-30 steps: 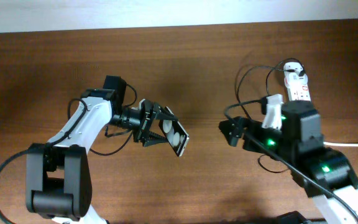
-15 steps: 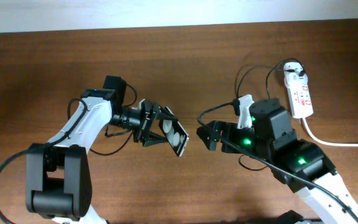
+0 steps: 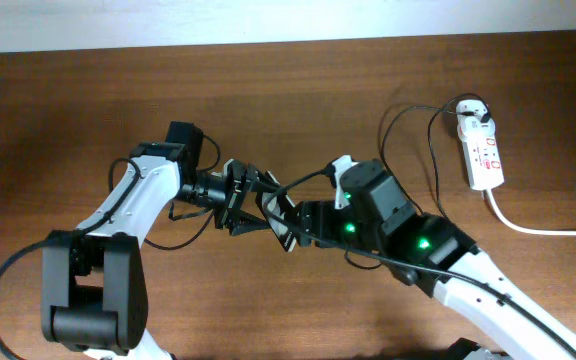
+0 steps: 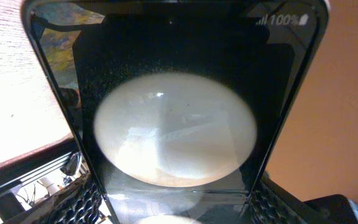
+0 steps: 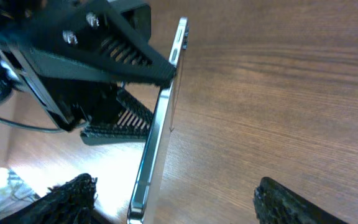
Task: Plug charger to phone and switch on socket
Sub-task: 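Grasp the phone's side edge with the right gripper beside the left gripper, then open the left gripper and pull it back from the phone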
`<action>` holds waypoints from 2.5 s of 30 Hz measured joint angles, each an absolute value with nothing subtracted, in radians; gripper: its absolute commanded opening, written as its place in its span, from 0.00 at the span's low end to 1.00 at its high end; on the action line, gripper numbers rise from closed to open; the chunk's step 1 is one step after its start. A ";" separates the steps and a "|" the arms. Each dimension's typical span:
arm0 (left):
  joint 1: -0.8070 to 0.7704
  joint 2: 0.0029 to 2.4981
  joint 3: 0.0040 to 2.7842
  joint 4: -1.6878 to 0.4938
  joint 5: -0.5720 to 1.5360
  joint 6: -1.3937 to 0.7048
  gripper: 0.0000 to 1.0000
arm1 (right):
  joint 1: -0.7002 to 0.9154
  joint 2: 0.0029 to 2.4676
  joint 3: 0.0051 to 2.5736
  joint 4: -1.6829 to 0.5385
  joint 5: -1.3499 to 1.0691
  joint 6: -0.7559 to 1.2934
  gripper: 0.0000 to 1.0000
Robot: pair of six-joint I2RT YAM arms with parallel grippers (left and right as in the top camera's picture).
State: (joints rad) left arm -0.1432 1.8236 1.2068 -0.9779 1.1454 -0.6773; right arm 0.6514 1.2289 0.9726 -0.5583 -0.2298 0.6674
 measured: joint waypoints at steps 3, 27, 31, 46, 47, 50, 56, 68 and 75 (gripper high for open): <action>-0.143 1.824 1.207 -0.978 1.146 -0.677 0.68 | 0.703 1.247 0.973 -0.559 -0.153 0.711 0.74; -0.119 1.824 1.207 -0.978 1.195 -0.693 0.71 | 0.892 1.385 0.973 -0.424 0.152 0.920 0.36; -0.119 1.824 1.207 -0.978 1.195 -0.693 0.71 | 0.892 1.385 0.973 -0.417 0.133 0.920 0.28; -0.118 1.824 1.207 -0.979 1.194 -0.696 0.72 | 0.892 1.385 0.973 -0.405 0.107 0.919 0.08; -0.118 1.824 1.207 -0.979 1.193 -0.696 0.73 | 0.892 1.385 0.973 -0.405 0.106 0.919 0.08; -0.118 1.824 1.207 -0.979 1.193 -0.699 0.81 | 0.892 1.385 0.973 -0.405 0.106 0.917 0.08; -0.118 1.824 1.207 -0.984 1.175 -0.700 0.82 | 0.892 1.388 0.973 -0.411 0.087 0.920 0.04; -0.109 1.824 1.206 -0.957 1.176 -0.694 0.96 | 0.891 1.378 0.973 -0.414 0.068 0.921 0.04; -0.017 1.816 1.209 -0.928 1.248 -0.561 0.99 | 0.891 1.362 0.973 -0.423 0.050 0.921 0.04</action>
